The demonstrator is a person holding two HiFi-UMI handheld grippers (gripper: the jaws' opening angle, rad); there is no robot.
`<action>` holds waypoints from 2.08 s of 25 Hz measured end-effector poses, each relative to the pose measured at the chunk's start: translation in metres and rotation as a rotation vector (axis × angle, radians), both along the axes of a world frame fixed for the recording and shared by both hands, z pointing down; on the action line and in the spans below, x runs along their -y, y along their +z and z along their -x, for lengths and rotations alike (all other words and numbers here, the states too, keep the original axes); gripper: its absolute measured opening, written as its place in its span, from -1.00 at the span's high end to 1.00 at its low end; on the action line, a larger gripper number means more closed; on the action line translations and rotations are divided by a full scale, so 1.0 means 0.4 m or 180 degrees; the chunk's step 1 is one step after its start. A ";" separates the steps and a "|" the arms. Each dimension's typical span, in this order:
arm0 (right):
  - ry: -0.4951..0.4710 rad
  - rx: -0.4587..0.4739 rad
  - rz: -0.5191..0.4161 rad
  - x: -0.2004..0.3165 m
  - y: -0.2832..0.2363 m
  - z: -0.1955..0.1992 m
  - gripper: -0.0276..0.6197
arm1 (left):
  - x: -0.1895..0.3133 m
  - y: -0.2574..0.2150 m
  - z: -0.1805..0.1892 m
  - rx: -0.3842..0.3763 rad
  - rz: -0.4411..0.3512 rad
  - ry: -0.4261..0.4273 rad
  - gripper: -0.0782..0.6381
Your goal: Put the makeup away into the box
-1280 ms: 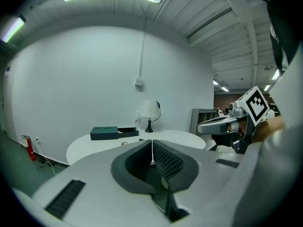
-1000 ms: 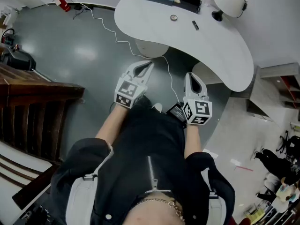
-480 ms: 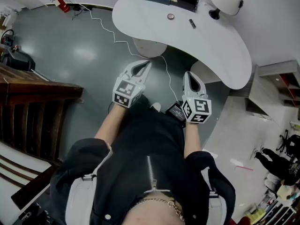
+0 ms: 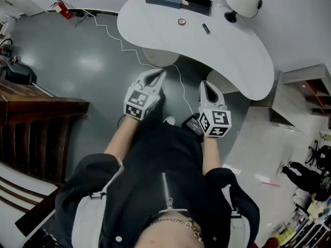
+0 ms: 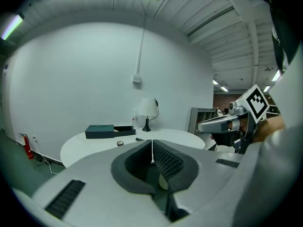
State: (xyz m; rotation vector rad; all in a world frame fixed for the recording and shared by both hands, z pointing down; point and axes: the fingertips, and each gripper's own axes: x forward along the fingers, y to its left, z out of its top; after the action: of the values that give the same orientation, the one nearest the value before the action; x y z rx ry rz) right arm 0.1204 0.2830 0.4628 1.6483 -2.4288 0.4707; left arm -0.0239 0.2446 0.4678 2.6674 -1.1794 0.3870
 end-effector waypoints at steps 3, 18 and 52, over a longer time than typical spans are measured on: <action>0.0027 0.0007 0.0014 0.032 0.006 -0.011 0.90 | 0.036 0.007 -0.022 -0.0006 0.0015 0.0054 0.74; 0.0176 -0.0030 0.0104 0.413 0.017 -0.037 0.90 | 0.439 0.035 -0.082 -0.0048 0.0121 0.0303 0.74; 0.0436 -0.0257 0.0104 0.943 0.035 -0.053 0.90 | 0.919 0.118 -0.123 0.0014 0.0344 0.0772 0.74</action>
State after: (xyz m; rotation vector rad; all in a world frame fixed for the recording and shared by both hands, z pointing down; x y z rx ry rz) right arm 0.1417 -0.0940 0.4770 1.7915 -2.2494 0.4515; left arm 0.0254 -0.1229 0.5151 2.7207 -0.8118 0.4802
